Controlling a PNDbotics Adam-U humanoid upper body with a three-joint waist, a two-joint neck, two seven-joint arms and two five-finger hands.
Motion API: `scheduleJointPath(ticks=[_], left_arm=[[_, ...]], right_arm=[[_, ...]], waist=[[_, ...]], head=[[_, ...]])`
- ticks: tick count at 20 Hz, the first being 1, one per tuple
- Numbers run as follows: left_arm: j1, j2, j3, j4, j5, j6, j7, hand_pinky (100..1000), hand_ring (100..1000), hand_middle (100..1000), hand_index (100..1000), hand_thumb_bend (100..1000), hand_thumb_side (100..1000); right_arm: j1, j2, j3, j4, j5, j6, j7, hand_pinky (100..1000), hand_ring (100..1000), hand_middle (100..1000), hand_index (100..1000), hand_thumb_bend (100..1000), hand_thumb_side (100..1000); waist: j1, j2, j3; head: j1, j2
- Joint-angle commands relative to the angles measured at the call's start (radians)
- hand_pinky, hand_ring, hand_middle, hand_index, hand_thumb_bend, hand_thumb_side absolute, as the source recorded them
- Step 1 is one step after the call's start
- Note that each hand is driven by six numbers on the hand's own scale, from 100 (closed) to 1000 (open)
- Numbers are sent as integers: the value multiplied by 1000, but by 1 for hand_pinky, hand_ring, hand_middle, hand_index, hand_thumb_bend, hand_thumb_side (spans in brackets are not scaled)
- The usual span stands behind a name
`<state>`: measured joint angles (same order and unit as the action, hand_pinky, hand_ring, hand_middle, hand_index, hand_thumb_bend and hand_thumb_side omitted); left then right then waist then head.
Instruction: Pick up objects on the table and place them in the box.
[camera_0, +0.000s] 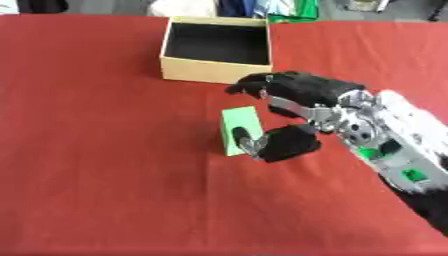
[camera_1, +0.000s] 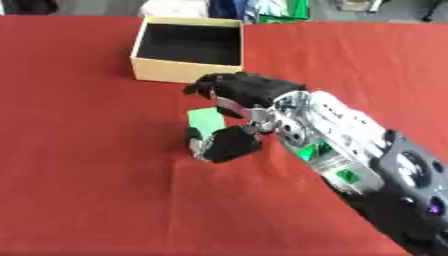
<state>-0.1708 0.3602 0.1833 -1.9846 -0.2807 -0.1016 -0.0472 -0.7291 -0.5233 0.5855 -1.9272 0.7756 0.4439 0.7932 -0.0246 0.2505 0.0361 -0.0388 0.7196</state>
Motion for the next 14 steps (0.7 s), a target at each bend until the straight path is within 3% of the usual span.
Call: scheduleJointPath(ticks=[1,4,14], left_arm=[[-3,8,3,-15,-3,-2,-5,655,705,783,906,100,561],[-3,7,3,-15,-5,-3,-5,655,705,783,906,100,561],[-2,2,2,-15,-13,1,-13,654,704,782,906,100,562]], right_arm=[[-8,-8,-16,5,-3,121,114,960,982,952,1000,100,661],[-7,-8,-17,17,-14,117,114,959,983,953,1000,100,668],[-14,-19,-29,45,-51,96,114,964,988,959,1000,100,536]], waist=[[-2,2,3],[-1,4,6],[-2,7,13]], head=[[-1,-13],[0,-16],[3,-24]])
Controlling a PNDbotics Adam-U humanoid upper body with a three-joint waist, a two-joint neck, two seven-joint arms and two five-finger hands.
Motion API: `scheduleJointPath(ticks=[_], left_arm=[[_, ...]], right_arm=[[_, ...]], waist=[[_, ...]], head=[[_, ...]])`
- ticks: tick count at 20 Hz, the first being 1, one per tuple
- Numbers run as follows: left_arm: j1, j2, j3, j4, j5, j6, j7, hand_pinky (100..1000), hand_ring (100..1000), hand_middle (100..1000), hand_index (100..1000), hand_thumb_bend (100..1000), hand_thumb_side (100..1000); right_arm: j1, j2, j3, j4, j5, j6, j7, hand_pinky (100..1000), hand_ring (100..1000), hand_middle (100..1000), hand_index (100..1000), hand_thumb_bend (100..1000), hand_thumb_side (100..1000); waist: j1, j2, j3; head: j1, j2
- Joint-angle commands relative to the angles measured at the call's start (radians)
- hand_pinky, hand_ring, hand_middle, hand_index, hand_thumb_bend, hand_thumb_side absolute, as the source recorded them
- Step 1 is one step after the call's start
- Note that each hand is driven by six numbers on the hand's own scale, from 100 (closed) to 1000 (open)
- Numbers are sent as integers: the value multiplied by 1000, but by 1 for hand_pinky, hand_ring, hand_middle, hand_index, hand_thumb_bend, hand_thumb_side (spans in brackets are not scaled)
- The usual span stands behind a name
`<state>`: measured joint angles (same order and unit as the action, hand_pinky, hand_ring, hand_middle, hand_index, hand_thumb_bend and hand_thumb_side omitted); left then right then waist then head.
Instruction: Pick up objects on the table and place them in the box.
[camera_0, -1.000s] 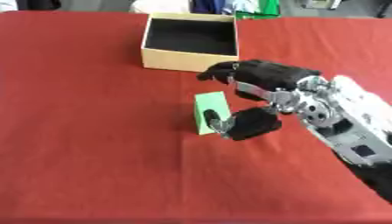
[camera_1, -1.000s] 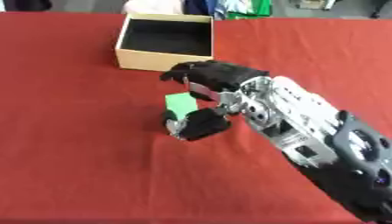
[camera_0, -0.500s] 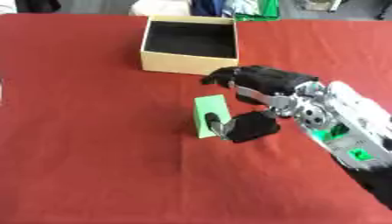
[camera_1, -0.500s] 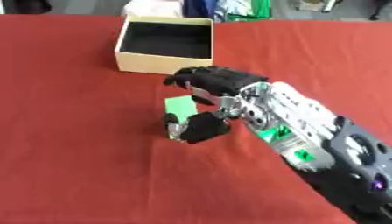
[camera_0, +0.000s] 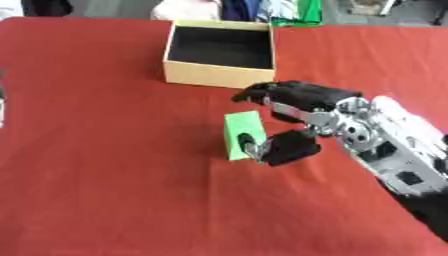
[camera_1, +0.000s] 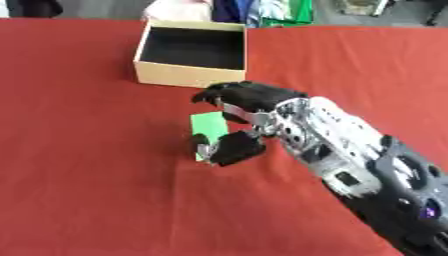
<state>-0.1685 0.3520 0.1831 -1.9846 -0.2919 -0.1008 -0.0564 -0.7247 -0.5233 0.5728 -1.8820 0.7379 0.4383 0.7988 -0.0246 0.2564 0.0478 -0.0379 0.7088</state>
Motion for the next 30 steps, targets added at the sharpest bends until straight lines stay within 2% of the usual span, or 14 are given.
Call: scheduleJointPath(ticks=[1,15,30], left_arm=[[-5,10,2,-15,-2,0,-5,655,705,783,906,100,561],[-2,-2,1,-15,-7,-5,-19,661,710,784,907,100,558],[-7,-12,-1,-15,-10,-4,-33,664,717,786,908,100,560]], right_arm=[[-18,-20,-16,4,-19,99,108,966,989,961,1000,100,519],[-19,-31,-14,46,-44,66,108,966,991,964,1000,100,516],[-29,-24,-5,91,-16,49,108,969,992,965,1000,100,502]], waist=[[-2,1,1],[1,12,10],[-1,23,20]], head=[[2,-13],[-2,-9],[-3,-18]])
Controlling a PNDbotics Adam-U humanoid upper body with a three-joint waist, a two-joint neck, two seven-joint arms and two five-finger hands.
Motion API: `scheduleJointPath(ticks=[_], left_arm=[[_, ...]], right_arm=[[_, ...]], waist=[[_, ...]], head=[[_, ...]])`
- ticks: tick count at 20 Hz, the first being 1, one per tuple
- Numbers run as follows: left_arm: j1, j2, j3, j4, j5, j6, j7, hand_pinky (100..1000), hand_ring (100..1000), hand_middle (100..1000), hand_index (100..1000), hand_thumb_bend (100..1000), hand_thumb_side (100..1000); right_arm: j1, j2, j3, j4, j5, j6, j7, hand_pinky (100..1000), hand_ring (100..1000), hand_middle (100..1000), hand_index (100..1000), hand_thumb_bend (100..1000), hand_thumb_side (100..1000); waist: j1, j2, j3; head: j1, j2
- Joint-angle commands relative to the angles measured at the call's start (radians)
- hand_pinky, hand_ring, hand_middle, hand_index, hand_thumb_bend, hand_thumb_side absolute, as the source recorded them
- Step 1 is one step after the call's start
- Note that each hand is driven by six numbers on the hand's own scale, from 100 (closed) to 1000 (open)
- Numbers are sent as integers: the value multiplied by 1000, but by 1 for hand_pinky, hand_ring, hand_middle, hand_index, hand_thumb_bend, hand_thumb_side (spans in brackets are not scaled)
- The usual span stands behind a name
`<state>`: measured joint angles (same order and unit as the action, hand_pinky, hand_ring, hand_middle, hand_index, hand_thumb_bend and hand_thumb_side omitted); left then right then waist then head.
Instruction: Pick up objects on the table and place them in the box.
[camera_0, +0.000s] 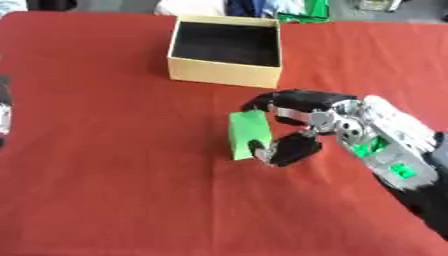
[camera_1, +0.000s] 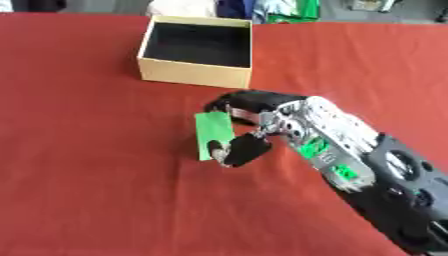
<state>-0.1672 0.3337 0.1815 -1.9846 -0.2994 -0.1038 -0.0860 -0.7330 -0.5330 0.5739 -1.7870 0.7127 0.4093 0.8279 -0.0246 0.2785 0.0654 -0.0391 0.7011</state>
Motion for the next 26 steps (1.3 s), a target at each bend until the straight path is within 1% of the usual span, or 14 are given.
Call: scheduleJointPath(ticks=[1,7,8,9,11,13,14,21,26], left_arm=[[-8,6,0,-15,-3,-1,-5,664,717,786,908,100,560],[-9,6,-1,-15,-4,-3,-8,665,718,785,907,100,558],[-9,6,-1,-15,-4,-3,-8,665,718,785,907,100,554],[-9,7,-1,-15,-4,-3,-8,665,718,785,906,100,558],[-8,7,-2,-15,-4,-4,-10,666,718,785,906,100,558],[-8,8,-2,-15,-4,-4,-10,666,718,785,907,100,548],[-8,8,-3,-15,-4,-4,-11,666,718,785,907,100,559],[-9,7,-3,-15,-3,-3,-17,665,719,784,907,100,558],[-9,5,-3,-15,-4,-3,-18,666,719,785,906,100,558]], right_arm=[[-22,-13,-6,-3,10,78,79,969,992,966,1000,100,502],[-31,-14,-3,1,17,73,79,974,994,970,1000,100,511],[-32,-14,-4,-1,18,73,79,977,996,972,1000,100,526],[-34,-16,-5,-5,21,73,79,980,997,973,1000,100,511],[-37,-20,-10,-14,29,72,79,982,998,974,1000,100,512],[-42,-25,-13,-18,35,71,79,989,1000,978,1000,100,524],[-45,-26,-12,-17,36,70,79,990,1000,981,1000,100,532],[-56,-24,-6,6,20,63,79,989,1000,980,1000,100,551],[-60,-24,-2,12,8,62,79,988,1000,978,1000,100,556]], waist=[[-1,1,3],[-2,3,0],[-2,3,-1],[-2,3,-2],[-2,3,-3],[-3,2,-4],[-3,2,-3],[-5,3,2],[-6,5,6]], head=[[-2,-11],[-2,-16],[-2,-16],[-1,-15],[-1,-15],[0,-16],[0,-17],[-3,-19],[-6,-16]])
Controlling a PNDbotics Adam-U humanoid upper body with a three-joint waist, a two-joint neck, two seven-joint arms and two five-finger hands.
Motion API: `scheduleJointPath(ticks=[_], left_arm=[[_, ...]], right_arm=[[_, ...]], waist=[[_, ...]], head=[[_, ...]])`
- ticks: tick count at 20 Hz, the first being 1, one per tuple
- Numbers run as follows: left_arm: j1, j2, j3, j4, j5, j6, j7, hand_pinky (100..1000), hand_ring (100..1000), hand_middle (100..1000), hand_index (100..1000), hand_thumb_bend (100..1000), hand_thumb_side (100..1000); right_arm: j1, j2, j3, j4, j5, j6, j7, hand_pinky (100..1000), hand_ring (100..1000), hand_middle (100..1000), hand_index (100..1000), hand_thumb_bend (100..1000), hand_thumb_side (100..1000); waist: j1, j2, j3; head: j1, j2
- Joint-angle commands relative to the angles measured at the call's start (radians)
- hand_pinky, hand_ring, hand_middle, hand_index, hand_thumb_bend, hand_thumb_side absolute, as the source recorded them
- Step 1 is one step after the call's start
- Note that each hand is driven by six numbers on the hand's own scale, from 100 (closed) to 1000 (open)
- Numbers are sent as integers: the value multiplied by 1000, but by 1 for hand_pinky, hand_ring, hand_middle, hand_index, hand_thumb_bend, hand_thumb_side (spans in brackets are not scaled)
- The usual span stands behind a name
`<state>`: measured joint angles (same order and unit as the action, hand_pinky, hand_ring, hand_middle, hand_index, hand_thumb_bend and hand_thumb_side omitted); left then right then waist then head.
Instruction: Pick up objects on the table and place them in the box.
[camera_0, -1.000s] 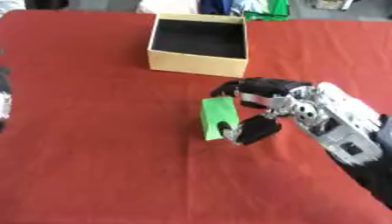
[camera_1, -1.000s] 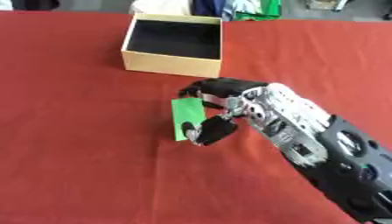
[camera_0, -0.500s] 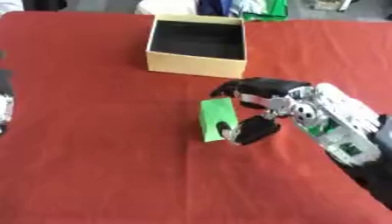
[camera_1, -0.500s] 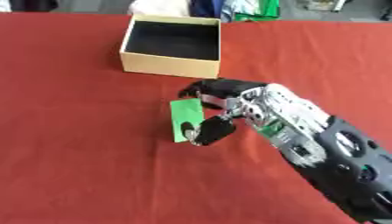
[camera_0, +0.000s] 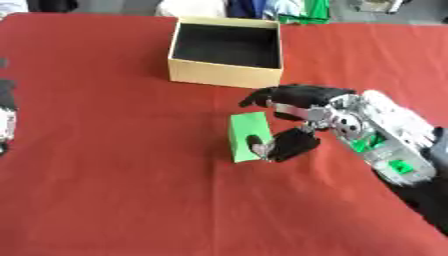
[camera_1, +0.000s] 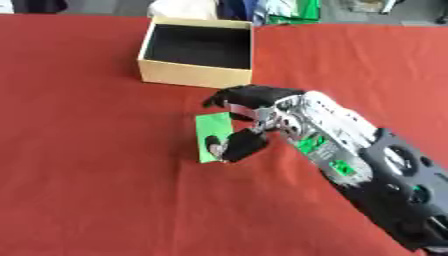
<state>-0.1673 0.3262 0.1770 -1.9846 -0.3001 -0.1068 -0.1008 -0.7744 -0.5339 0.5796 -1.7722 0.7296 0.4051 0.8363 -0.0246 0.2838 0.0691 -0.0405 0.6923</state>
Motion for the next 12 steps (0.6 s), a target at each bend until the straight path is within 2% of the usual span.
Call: scheduleJointPath(ticks=[1,12], left_arm=[[-9,12,1,-15,-3,0,-4,666,719,785,906,100,558],[-9,9,1,-15,-4,0,-8,668,721,785,904,100,559]], right_arm=[[-19,-23,-7,-2,-13,65,71,986,1000,978,1000,100,558],[-14,-24,1,16,-42,61,71,982,1000,975,1000,100,571]], waist=[[-6,0,3],[-6,3,5]], head=[[-4,-6],[-5,-11]])
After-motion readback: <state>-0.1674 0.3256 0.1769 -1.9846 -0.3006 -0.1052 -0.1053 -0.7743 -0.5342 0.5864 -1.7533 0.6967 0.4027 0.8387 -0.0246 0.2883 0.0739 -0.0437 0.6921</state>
